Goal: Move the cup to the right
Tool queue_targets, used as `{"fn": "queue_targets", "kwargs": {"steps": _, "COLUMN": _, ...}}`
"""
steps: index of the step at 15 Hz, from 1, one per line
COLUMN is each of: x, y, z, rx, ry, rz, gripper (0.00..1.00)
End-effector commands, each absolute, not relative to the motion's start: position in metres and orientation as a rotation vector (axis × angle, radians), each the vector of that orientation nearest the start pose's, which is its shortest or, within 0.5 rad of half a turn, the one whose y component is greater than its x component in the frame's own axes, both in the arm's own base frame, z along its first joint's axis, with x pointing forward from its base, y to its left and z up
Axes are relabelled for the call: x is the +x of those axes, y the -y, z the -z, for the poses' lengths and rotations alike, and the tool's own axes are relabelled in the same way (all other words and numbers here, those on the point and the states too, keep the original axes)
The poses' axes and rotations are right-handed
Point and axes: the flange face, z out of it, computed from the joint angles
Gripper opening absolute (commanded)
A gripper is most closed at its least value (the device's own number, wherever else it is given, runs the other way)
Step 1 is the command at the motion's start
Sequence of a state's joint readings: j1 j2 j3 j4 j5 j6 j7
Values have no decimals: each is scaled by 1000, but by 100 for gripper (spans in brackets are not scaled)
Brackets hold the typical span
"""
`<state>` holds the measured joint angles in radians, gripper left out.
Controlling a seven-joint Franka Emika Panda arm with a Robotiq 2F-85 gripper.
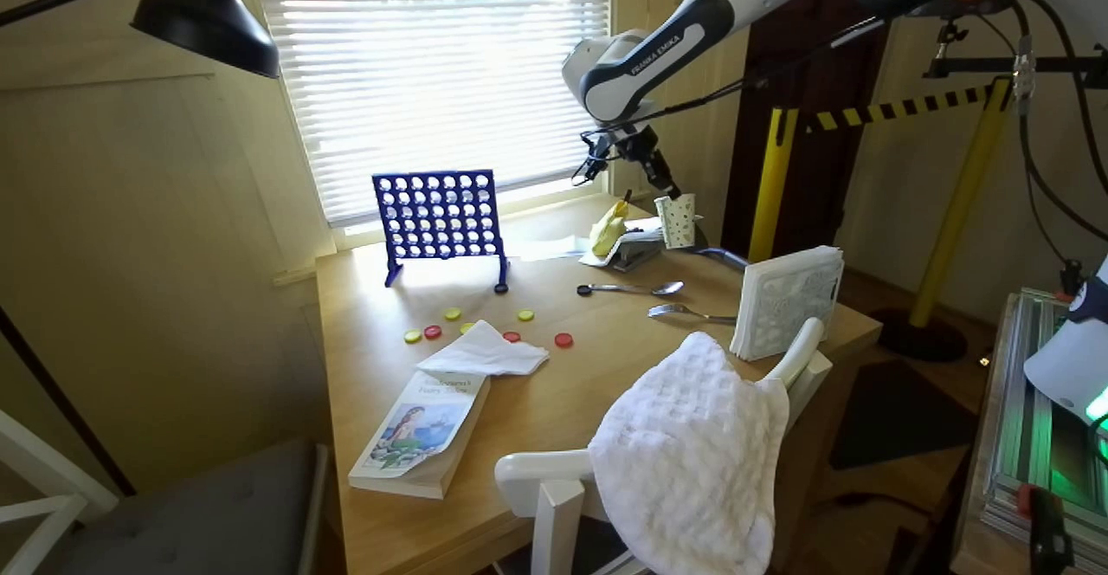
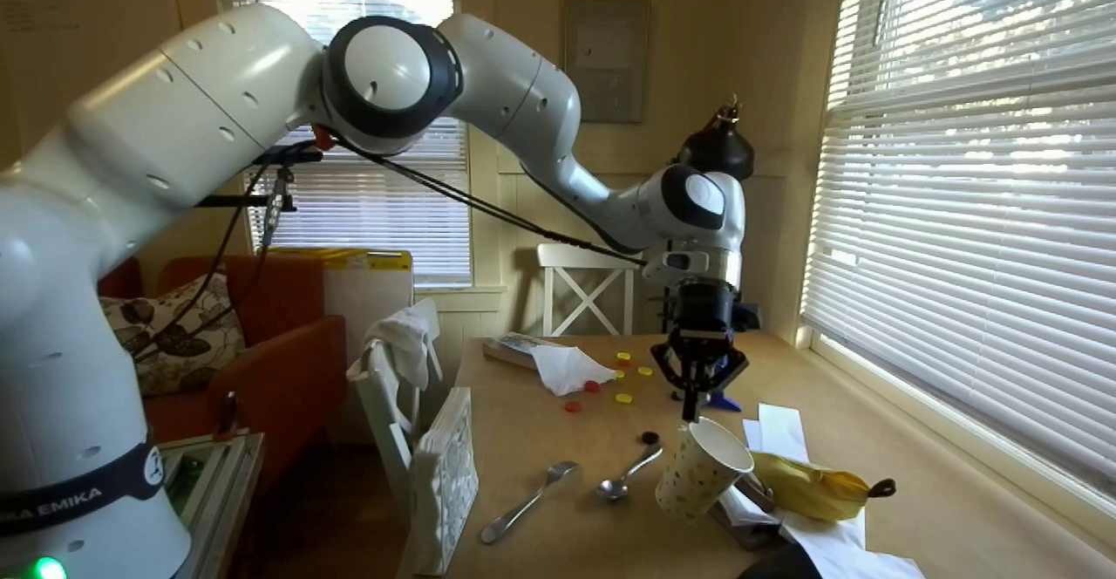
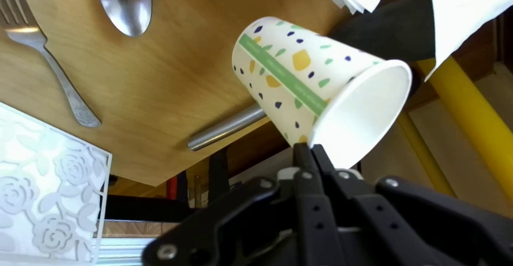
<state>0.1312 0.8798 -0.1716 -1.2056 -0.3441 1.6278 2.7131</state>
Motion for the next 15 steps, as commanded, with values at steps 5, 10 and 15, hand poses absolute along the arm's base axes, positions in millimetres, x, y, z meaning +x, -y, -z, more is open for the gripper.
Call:
{"fn": "queue_targets", "kwargs": {"steps": 5, "x": 692, "y": -5, "z": -216, "rx": 534, "ry": 2650, "rz": -524, "gripper": 1}}
{"fn": "queue_targets", "kwargs": {"steps": 10, "x": 680, "y": -20, "z": -215, "rx": 502, "ry": 2613, "rz": -561, "gripper": 12}}
{"fn": "queue_targets", "kwargs": {"steps": 15, "x": 669, "y": -39, "z": -200, "rx": 489, "ry": 2530, "rz": -577, "gripper": 55}}
